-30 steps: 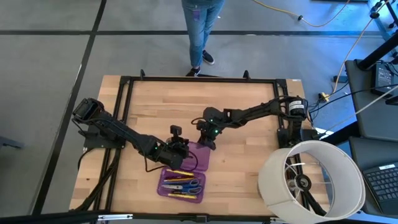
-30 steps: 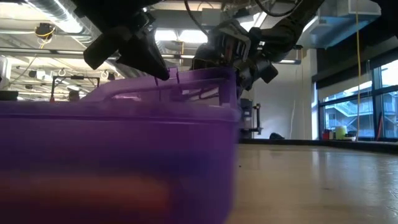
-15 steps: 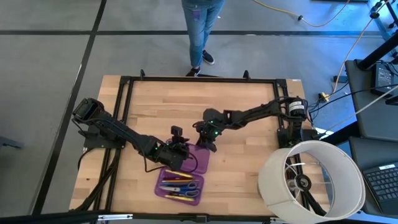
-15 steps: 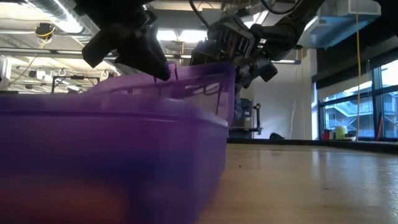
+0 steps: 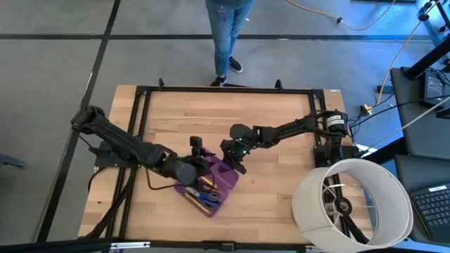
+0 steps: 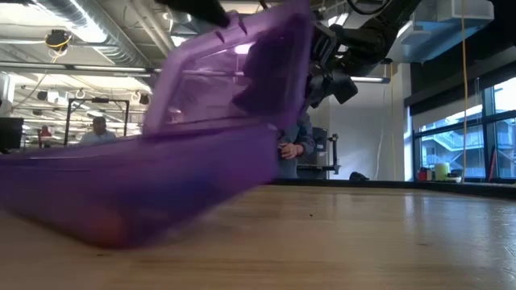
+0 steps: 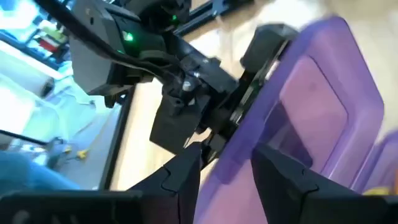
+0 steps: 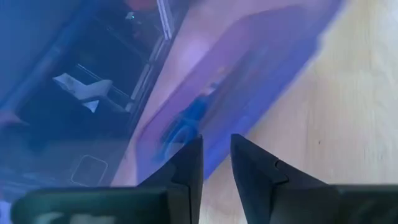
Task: Pick & place school supplies into a supply box
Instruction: Close the violet supply box
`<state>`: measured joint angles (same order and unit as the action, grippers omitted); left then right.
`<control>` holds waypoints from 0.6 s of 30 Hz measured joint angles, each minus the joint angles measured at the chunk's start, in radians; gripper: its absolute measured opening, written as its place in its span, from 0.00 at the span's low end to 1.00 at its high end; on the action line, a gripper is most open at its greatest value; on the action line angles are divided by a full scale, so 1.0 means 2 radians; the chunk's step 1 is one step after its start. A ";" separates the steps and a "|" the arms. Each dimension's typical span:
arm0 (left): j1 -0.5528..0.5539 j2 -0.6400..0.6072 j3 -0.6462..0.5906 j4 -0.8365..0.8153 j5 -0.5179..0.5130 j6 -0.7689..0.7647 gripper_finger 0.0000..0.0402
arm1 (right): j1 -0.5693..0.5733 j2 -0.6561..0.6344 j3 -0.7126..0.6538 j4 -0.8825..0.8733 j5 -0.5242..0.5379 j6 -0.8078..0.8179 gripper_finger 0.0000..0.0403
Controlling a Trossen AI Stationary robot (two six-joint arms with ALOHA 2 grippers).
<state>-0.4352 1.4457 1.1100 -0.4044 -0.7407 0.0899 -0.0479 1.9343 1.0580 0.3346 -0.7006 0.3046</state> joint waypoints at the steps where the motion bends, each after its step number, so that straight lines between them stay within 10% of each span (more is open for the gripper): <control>1: 0.002 -0.006 0.001 -0.003 0.008 -0.005 0.33 | 0.000 0.000 0.000 0.004 0.000 -0.001 0.22; 18: 0.009 -0.005 0.000 -0.159 0.035 -0.129 0.33 | 0.001 0.000 0.000 0.014 -0.001 0.003 0.22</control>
<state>-0.4168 1.4360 1.1103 -0.7231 -0.6710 -0.1687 -0.0459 1.9347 1.0580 0.3621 -0.7023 0.3113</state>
